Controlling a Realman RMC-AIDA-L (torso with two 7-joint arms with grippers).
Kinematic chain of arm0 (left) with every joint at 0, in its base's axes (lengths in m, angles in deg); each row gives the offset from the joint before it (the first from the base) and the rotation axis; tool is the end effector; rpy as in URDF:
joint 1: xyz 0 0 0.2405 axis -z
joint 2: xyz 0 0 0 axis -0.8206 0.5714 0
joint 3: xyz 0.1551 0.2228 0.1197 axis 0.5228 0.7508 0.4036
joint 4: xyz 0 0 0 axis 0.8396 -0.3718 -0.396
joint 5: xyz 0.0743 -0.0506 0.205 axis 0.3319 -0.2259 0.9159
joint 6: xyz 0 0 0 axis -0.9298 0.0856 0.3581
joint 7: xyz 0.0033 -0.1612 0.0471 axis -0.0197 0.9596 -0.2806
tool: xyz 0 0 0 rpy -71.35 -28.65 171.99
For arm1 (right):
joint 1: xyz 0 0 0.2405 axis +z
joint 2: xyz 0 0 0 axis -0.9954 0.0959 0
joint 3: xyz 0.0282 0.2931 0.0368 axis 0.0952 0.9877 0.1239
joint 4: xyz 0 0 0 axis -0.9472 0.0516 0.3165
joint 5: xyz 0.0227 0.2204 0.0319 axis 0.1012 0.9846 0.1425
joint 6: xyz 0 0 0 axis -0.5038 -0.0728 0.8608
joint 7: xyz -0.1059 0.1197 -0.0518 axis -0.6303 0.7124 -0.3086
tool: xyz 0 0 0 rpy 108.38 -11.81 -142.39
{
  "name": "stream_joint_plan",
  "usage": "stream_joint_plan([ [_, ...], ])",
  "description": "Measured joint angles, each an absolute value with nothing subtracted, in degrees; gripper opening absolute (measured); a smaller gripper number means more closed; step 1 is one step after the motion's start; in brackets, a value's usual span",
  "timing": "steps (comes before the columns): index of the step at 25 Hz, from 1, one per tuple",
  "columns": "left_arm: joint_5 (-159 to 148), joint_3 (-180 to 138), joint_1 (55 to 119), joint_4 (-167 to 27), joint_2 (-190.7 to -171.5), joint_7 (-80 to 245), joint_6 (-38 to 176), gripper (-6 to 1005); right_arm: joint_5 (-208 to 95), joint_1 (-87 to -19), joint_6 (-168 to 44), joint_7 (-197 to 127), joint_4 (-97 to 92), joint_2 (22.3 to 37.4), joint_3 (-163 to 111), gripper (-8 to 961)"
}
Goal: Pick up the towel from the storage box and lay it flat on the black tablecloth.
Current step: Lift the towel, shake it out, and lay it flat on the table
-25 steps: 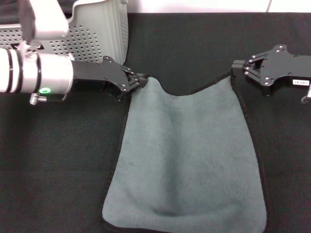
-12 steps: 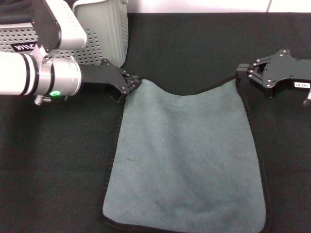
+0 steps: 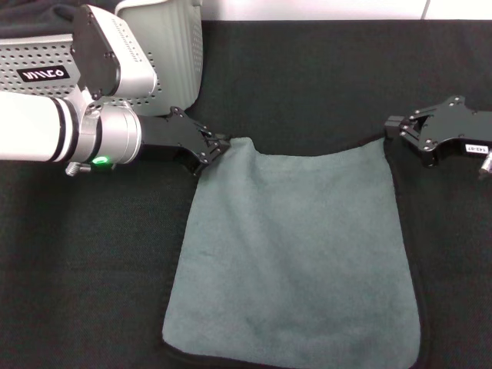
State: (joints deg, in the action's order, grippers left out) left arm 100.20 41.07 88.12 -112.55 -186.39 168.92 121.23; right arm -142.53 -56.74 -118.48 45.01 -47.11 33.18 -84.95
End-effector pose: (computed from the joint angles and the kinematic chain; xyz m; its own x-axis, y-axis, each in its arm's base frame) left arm -0.2752 0.4229 -0.0879 0.9567 0.2552 0.1398 0.2902 -0.8714 -0.3955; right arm 0.2734 0.4199 -0.0360 0.9132 -0.2024 -0.3537 -0.3472 -0.8408 -0.4153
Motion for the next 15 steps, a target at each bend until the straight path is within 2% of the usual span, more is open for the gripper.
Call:
stream_joint_plan([
  [15,99.8,41.1,86.2,-113.7,-186.45,167.9,118.3,24,-142.2,-56.9,-115.2,45.1,-44.9,33.25,-86.4,19],
])
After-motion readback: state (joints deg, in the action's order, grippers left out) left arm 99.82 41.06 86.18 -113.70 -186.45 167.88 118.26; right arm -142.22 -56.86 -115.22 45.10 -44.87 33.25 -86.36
